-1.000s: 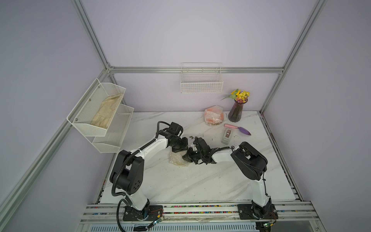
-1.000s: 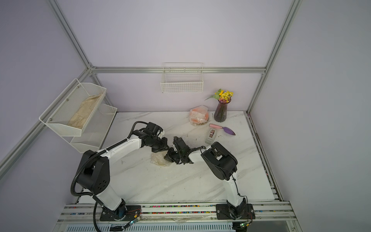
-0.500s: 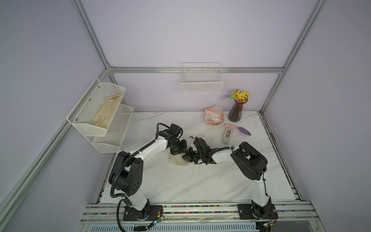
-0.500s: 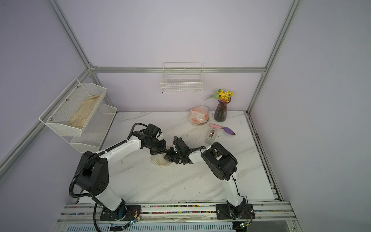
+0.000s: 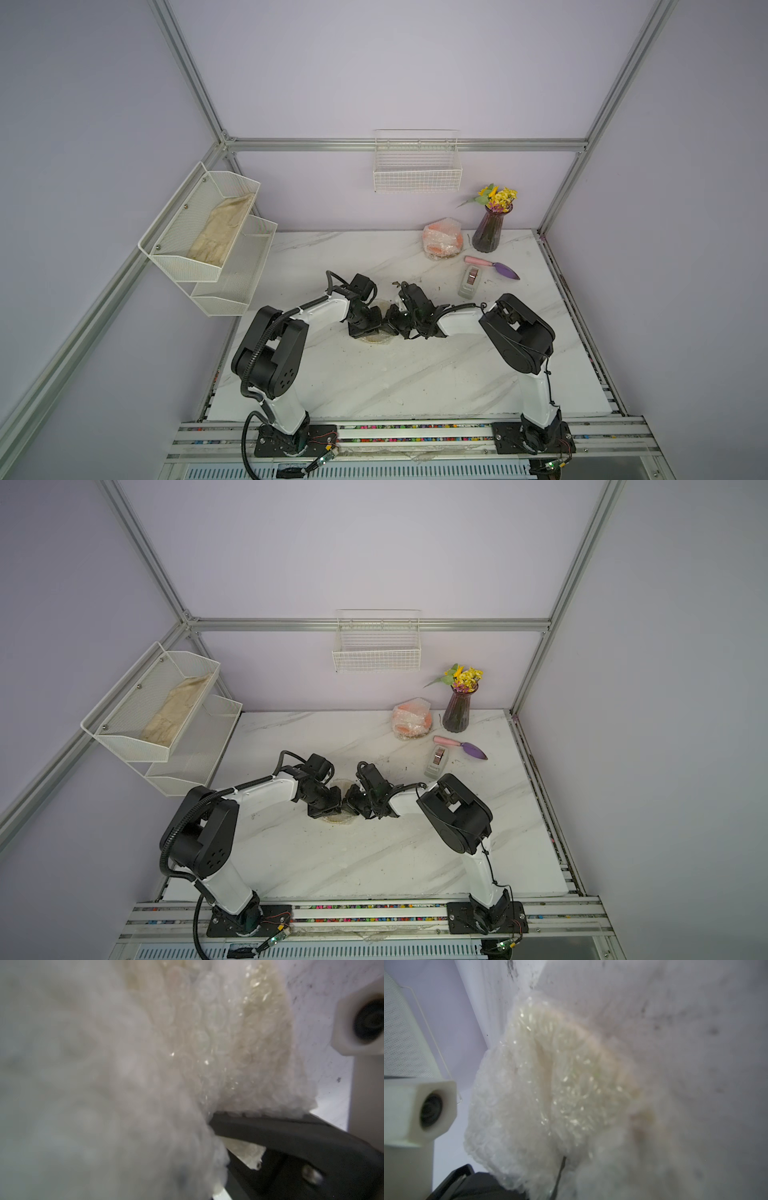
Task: Wrap dinner plates in bubble wrap
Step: Wrap the plate in the bubble wrap.
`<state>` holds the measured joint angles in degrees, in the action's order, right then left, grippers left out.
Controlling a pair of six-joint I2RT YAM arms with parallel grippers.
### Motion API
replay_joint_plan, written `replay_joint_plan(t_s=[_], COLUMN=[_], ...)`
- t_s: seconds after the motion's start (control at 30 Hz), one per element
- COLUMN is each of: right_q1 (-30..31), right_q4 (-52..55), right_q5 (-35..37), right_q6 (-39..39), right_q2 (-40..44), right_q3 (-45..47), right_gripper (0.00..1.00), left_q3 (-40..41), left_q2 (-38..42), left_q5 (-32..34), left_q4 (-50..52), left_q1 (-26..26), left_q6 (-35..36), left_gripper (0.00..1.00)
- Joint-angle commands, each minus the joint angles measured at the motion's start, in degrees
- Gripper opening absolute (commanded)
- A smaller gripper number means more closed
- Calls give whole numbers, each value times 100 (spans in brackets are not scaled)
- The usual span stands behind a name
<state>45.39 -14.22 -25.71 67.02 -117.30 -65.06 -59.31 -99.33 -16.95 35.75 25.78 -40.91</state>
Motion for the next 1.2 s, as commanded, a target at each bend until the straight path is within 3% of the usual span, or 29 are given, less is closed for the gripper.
replay_joint_plan(t_s=[0.0,0.17,0.3,0.37,0.6,0.8,0.93,1.17], right_q1=[-43,-462,-696,-722,-871,-341,-146,-146], right_q4=[1376,2080,2136,2445,4144,3567,3117,2944], right_q5=[526,26,-1063,-1243,-104,-460,-211,283], right_q6=[-328,-1017,-1544,-1864,-2758,-2204,-1718,-1285], right_q2=[61,308,-430,-780,-531,-91,4,-13], right_q3=[-99,-804,-1627,-2018,-1495,-700,-432,-246], right_gripper=[0,14,6,1,0,0,0,0], left_q3=[436,490,399,369,109,-825,-1592,-2309], left_q2=[-411,-606,-622,-606,-610,-1072,-1279,-574], left_q5=[-51,65,207,285,486,633,691,-65], left_q4=[468,509,588,636,826,1045,1351,2144], left_q1=[90,6,-57,-133,-514,-599,-617,-391], left_q6=[142,341,605,729,1218,1788,2084,1824], left_gripper=[0,0,0,0,0,0,0,0])
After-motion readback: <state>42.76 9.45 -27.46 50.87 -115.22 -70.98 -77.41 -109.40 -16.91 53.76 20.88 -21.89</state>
